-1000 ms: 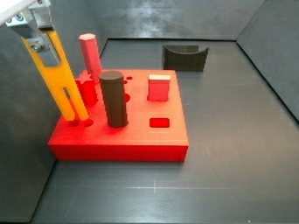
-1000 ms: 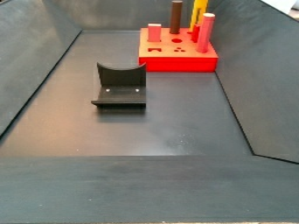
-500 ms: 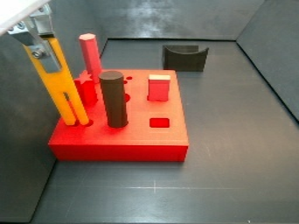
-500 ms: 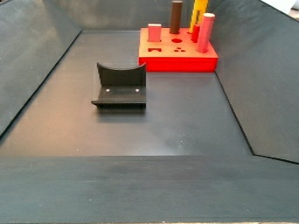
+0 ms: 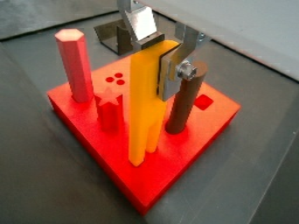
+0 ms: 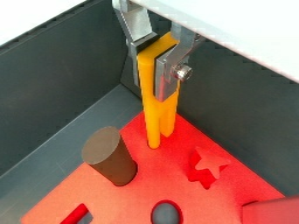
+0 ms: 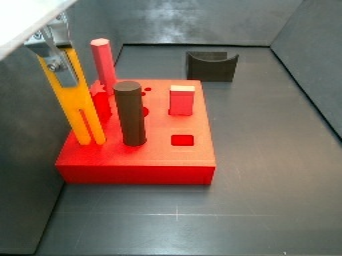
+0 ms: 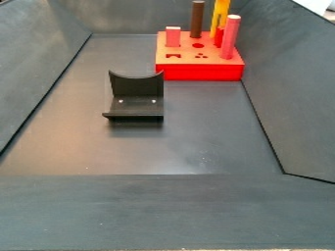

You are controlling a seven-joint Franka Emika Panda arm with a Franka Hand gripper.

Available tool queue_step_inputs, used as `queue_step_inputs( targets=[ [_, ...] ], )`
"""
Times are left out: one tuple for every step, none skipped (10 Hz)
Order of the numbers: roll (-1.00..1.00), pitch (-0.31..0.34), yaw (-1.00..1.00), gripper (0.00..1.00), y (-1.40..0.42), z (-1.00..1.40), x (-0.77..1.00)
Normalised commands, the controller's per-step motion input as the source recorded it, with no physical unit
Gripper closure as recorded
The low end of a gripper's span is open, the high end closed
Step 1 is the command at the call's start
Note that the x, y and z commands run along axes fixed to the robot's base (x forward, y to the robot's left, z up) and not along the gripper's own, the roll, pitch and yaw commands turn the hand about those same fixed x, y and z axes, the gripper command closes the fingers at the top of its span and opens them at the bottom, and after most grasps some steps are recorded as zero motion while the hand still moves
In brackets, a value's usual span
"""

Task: Pick up the square-circle object. Move up. Place the square-circle object on the fixture. Regrasp the square-circle object. Move to above the board. Insert the square-circle object.
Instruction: Insert the square-circle object.

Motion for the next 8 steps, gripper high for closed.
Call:
queue_step_inputs(
  targets=[
    [0.32, 0.000, 0.00, 1.00, -0.29, -0.74, 0.01],
    [0.31, -0.003, 0.03, 1.00, -0.31, -0.77, 0.00],
    [0.31, -0.034, 0.09, 1.00, -0.28, -0.74, 0.00],
    [0.27, -0.077, 0.11, 1.00, -0.30, -0.76, 0.00],
    [0.06, -0.114, -0.02, 1.00, -0.20, -1.00, 0.21],
    [0.00, -0.130, -0.35, 1.00, -0.08, -0.98, 0.15],
    [-0.14, -0.109, -0.31, 1.00, 0.00, -0.81, 0.01],
    [-0.24, -0.106, -0.39, 1.00, 0.06, -0.60, 0.00]
  ],
)
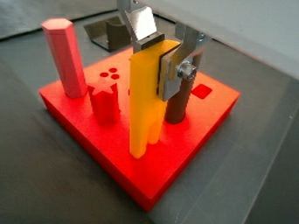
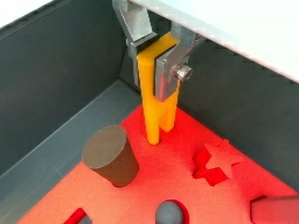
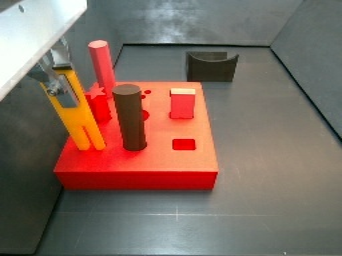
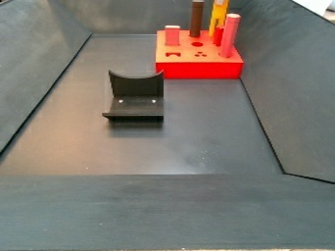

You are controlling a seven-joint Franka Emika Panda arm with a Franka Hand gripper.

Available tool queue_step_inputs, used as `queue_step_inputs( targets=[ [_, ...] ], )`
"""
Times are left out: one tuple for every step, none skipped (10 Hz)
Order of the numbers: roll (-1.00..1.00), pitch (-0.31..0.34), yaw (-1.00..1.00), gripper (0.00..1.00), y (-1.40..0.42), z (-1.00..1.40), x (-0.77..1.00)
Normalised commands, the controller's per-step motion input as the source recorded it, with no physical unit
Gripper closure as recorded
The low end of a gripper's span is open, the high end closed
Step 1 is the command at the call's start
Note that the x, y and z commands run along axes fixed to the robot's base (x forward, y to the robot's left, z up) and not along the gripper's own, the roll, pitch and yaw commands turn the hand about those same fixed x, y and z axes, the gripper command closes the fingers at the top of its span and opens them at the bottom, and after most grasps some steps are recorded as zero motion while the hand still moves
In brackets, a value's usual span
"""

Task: Pick up the square-circle object. Move up. Place the square-circle object on the fixture. Regrasp the square-circle object. Move to above the board. Insert the square-circle object.
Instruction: Insert the square-circle object.

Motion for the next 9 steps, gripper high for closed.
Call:
queue_step_inputs(
  targets=[
    [-0.23, -0.124, -0.32, 1.00, 0.10, -0.61, 0.04],
    [-0.22, -0.124, -0.24, 1.00, 0.16, -0.64, 0.09],
    [-0.22, -0.117, -0.24, 1.00, 0.16, -0.65, 0.08],
    [-0.07, -0.371, -0.16, 1.00, 0.00, -0.49, -0.13],
    [0.00, -0.496, 0.00, 1.00, -0.08, -0.28, -0.29],
    [0.10, -0.487, 0.00, 1.00, -0.21, -0.30, -0.35],
    [0.11, -0.483, 0.02, 1.00, -0.28, -0.30, -0.32],
    [0.00, -0.457, 0.02, 1.00, -0.03, -0.35, -0.19],
    [0.11, -0.191, 0.01, 1.00, -0.16, -0.09, -0.06]
  ],
)
